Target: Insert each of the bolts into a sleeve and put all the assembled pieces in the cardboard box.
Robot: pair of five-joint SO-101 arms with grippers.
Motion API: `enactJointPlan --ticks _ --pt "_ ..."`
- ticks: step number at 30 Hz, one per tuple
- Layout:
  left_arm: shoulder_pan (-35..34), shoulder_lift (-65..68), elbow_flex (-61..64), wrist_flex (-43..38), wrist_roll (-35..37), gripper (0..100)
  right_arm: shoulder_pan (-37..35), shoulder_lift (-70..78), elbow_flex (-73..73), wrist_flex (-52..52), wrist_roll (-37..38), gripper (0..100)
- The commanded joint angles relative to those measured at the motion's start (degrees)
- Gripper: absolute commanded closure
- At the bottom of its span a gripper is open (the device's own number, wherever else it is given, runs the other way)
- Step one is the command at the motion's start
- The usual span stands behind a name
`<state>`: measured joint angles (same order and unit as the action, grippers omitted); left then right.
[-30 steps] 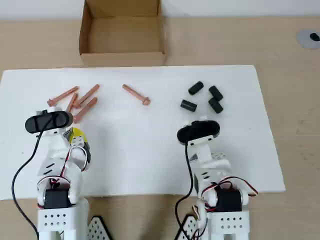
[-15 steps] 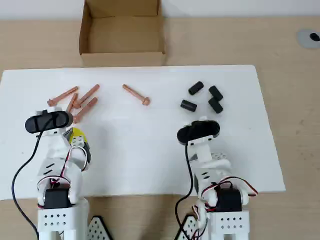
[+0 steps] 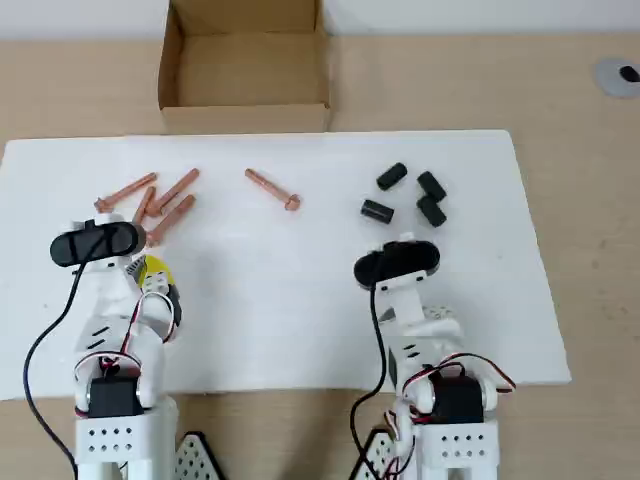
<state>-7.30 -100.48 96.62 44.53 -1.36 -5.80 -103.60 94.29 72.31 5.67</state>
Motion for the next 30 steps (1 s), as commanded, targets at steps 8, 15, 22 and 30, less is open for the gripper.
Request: enactJointPlan --ticks 8,15,22,30 --pt "0.7 0.22 0.62 0.09 0.09 99 0.31 -6.37 0.04 -1.76 0.35 98.9" --pt "2.2 0.13 0.62 0.09 -1.14 99 0.31 -6.37 1.8 -12.04 0.18 98.9" --pt "3.43 0.4 -0.97 0.62 -4.75 99 -0.48 -6.37 -0.13 -14.59 0.62 98.9" --pt "1.23 4.88 -15.91 11.52 -4.75 99 -0.48 -5.85 -7.87 -10.73 5.01 98.9"
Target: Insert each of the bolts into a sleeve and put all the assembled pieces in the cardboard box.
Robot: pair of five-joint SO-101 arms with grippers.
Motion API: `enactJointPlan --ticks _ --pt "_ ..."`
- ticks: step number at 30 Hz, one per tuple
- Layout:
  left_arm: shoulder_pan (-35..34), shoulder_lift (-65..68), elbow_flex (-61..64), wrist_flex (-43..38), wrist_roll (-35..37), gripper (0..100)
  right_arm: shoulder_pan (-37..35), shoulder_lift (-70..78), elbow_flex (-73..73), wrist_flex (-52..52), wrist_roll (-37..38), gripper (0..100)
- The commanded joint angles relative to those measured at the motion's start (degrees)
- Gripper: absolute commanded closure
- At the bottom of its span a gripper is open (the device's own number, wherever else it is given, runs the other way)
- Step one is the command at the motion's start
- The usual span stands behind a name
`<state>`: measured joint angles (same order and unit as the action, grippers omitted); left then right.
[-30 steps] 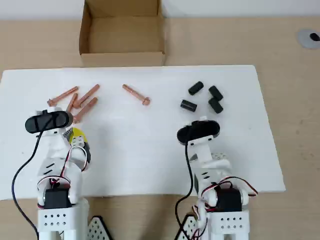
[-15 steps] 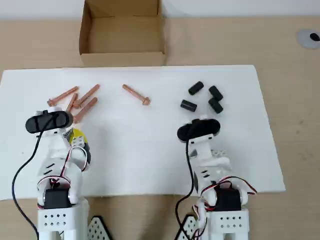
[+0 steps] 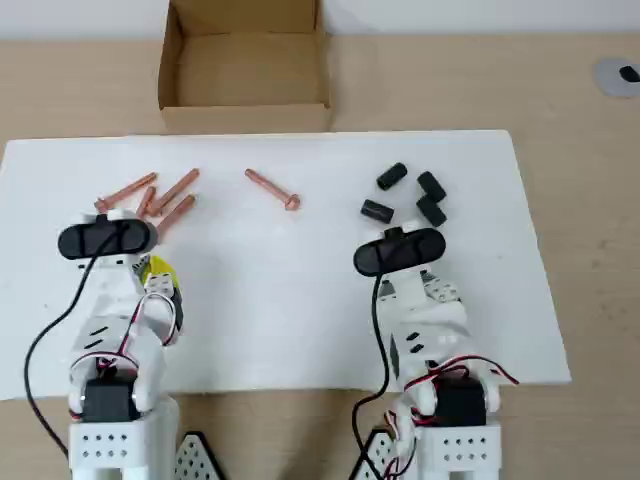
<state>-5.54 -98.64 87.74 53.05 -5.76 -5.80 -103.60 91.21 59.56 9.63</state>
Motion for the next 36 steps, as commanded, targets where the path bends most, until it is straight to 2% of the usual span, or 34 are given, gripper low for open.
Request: enactJointPlan --ticks 1,7,14,17,22,27,28,31,36 --pt "-0.62 5.58 -8.79 3.43 -0.35 99 -0.48 -5.85 -5.49 3.43 1.05 98.9" --pt "-0.79 29.32 -25.23 4.31 -0.18 99 1.01 -0.57 -10.95 6.95 1.32 98.9" --pt "-0.88 57.19 -47.03 11.08 1.76 99 7.6 25.36 -32.92 6.33 1.05 98.9" --pt "-0.97 62.29 -52.13 12.31 4.04 99 9.01 39.69 -46.73 9.41 1.05 98.9" --pt "-0.88 63.87 -57.32 14.68 5.36 99 8.92 65.63 -71.43 22.24 1.05 98.9" --pt "-0.97 67.82 -62.59 19.08 6.86 99 5.41 92.35 -96.57 43.6 1.32 98.9" --pt "-1.58 69.58 -63.47 19.34 9.32 99 4.53 97.1 -98.51 42.73 1.93 98.9" --pt "-3.6 76.0 -65.41 19.16 16.79 99 1.8 104.13 -102.2 43.08 10.02 98.9" --pt "-3.96 86.46 -68.13 20.4 18.29 99 -5.85 104.92 -100.44 42.81 18.46 98.9"
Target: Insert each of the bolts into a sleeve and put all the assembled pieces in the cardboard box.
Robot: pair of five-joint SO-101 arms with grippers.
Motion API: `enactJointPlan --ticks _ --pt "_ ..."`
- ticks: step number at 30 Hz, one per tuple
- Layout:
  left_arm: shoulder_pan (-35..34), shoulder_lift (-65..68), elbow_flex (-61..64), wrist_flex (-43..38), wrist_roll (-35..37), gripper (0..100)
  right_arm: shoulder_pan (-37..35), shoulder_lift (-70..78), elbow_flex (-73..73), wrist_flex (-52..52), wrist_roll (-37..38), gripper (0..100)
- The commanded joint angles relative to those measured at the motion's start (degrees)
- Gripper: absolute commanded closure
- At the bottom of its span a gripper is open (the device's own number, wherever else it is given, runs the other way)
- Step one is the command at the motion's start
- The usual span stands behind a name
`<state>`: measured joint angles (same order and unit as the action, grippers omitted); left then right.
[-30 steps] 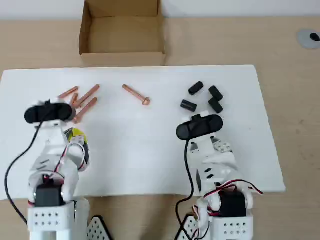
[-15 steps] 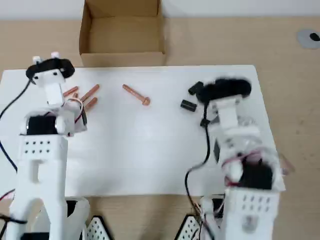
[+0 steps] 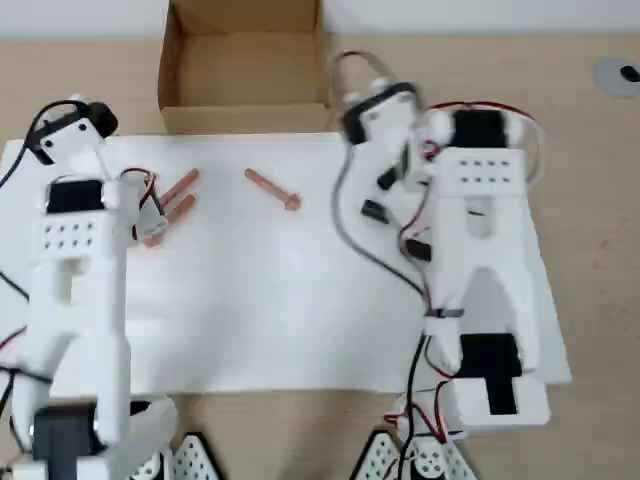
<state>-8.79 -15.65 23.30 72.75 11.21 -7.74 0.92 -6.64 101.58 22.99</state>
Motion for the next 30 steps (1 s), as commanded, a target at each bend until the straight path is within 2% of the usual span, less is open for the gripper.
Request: enactJointPlan --ticks 1,5,9,13,17,22,30 --pt "-0.7 4.88 -4.4 1.32 2.55 99 -4.7 0.92 -2.59 0.09 6.59 98.9" --pt "-0.7 7.16 -6.68 2.37 10.29 99 -5.05 3.91 -4.0 -4.92 12.66 98.9" --pt "-0.7 7.16 -8.7 1.93 16.62 99 -4.0 9.63 -4.44 -7.82 22.51 98.9" --pt "-0.79 7.34 -9.14 -2.64 22.33 99 -1.8 14.9 -4.44 -11.43 26.37 98.9" --pt "0.26 7.43 -5.98 -6.68 28.66 99 -1.36 16.13 -5.49 -9.23 27.43 96.0" --pt "0.97 7.16 -1.05 -12.57 29.1 99 -1.36 16.22 -7.43 -8.44 27.25 84.6" --pt "0.7 7.08 3.25 -17.85 29.1 99 -1.36 18.15 -6.99 -8.97 27.16 83.3"
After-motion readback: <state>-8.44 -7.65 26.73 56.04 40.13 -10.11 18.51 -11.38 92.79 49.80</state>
